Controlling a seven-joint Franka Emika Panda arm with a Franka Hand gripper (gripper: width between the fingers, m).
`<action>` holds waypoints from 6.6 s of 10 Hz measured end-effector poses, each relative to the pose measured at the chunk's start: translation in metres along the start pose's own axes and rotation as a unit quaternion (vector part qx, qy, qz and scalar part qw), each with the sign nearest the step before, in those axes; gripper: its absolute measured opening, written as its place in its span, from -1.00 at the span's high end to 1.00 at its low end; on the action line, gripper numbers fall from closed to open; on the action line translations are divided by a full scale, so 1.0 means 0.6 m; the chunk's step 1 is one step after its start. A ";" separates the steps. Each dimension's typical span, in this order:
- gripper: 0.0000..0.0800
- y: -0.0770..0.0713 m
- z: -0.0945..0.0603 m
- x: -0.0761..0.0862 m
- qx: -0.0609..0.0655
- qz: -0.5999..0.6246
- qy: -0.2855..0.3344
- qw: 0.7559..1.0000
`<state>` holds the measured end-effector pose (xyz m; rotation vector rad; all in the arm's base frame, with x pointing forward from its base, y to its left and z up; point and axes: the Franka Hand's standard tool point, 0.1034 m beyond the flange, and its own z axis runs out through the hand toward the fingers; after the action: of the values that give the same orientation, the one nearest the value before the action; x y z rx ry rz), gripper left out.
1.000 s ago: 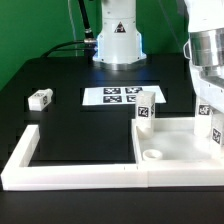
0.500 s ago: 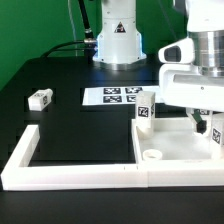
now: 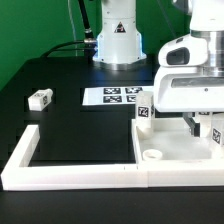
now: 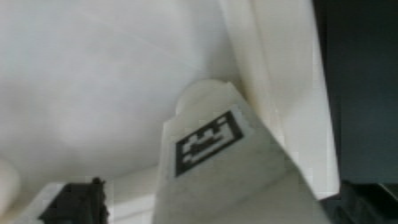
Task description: Assemble square table
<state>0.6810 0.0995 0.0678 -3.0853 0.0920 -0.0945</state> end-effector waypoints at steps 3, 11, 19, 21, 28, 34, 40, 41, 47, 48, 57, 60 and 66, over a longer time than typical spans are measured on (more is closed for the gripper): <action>-0.55 0.001 0.000 0.003 -0.005 -0.028 0.005 1.000; 0.28 0.004 0.001 0.001 0.000 0.413 0.001 0.911; 0.27 0.012 0.001 -0.005 0.018 0.778 -0.041 0.627; 0.26 0.009 0.000 -0.006 0.018 0.821 -0.033 0.570; -0.56 0.041 -0.017 -0.011 0.027 0.794 -0.015 0.608; -0.62 0.119 -0.065 -0.033 0.034 0.758 -0.007 0.652; -0.62 0.253 -0.107 -0.101 0.056 0.645 0.015 0.762; -0.62 0.270 -0.115 -0.102 0.050 0.609 0.018 0.791; -0.62 0.275 -0.109 -0.103 0.044 0.425 0.034 0.903; -0.62 0.309 -0.092 -0.141 0.041 0.364 0.023 0.930; -0.62 0.437 -0.063 -0.264 0.067 0.221 -0.108 0.967; -0.62 0.525 -0.048 -0.355 0.040 0.145 -0.220 0.964; -0.62 0.548 -0.025 -0.388 0.086 0.112 -0.363 0.921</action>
Offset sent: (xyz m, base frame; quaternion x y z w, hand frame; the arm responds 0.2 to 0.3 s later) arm 0.0000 0.0000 0.0000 0.0000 0.0000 0.0000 1.0000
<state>0.4291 -0.2147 0.0509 -2.6965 0.3712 0.9771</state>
